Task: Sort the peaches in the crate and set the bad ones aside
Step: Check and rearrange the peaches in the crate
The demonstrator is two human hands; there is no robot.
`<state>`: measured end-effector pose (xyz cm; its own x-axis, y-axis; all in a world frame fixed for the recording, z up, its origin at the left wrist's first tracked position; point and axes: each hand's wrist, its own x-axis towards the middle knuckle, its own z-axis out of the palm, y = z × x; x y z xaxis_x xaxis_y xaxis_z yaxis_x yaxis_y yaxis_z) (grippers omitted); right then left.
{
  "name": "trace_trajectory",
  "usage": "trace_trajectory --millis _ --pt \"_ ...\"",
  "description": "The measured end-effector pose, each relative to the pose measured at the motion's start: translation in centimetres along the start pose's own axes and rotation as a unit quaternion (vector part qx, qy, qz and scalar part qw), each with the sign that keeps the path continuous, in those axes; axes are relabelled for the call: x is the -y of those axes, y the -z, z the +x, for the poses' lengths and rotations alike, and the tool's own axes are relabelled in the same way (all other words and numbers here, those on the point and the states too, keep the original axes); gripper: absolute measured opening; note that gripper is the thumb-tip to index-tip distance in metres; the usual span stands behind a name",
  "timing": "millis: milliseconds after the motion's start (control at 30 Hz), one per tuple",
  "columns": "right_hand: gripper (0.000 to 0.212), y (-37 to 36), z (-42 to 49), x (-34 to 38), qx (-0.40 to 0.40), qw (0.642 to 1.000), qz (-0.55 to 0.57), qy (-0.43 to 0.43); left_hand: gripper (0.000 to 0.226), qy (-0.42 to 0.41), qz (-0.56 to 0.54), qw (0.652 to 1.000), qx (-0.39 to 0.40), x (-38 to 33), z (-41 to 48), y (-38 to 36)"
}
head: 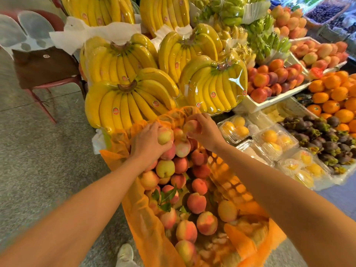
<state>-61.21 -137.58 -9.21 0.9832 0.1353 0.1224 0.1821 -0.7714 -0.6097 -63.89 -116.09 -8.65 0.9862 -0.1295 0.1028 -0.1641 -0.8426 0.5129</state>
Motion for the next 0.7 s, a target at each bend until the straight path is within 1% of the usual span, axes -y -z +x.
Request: trace_trajectory --millis 67,167,233,333,367,467,533,700 --pt "0.048 -0.6 0.6 -0.5 0.008 0.998 -0.043 0.034 0.054 -0.018 0.010 1.000 0.003 -0.2 1.0 -0.5" --pt "0.052 -1.9 1.2 -1.5 0.033 0.983 -0.144 0.107 0.056 -0.036 0.020 0.999 -0.007 -0.1 2.0 -1.1" --pt "0.048 -2.3 1.4 -1.9 0.015 0.977 -0.177 0.118 0.056 -0.052 0.023 0.998 -0.011 0.1 2.4 -1.5" --pt "0.037 -2.4 1.5 -2.2 -0.035 0.968 -0.225 0.101 0.055 -0.079 0.036 0.996 -0.024 0.4 2.6 -1.8" --pt "0.036 -2.3 1.6 -2.3 -0.036 0.968 -0.228 0.095 0.055 -0.086 0.042 0.995 -0.027 0.4 2.8 -1.9" --pt "0.039 -1.7 1.8 -2.1 0.001 0.979 -0.186 0.082 0.054 -0.090 0.055 0.994 -0.019 0.6 3.4 -2.0" --pt "0.041 -1.2 1.5 -2.1 0.012 0.986 -0.149 0.071 0.055 -0.090 0.067 0.994 -0.006 0.6 3.8 -2.0" --pt "0.045 -0.2 0.4 -4.1 0.036 0.991 -0.116 0.048 0.058 -0.115 0.132 0.984 0.034 0.4 4.6 -2.9"
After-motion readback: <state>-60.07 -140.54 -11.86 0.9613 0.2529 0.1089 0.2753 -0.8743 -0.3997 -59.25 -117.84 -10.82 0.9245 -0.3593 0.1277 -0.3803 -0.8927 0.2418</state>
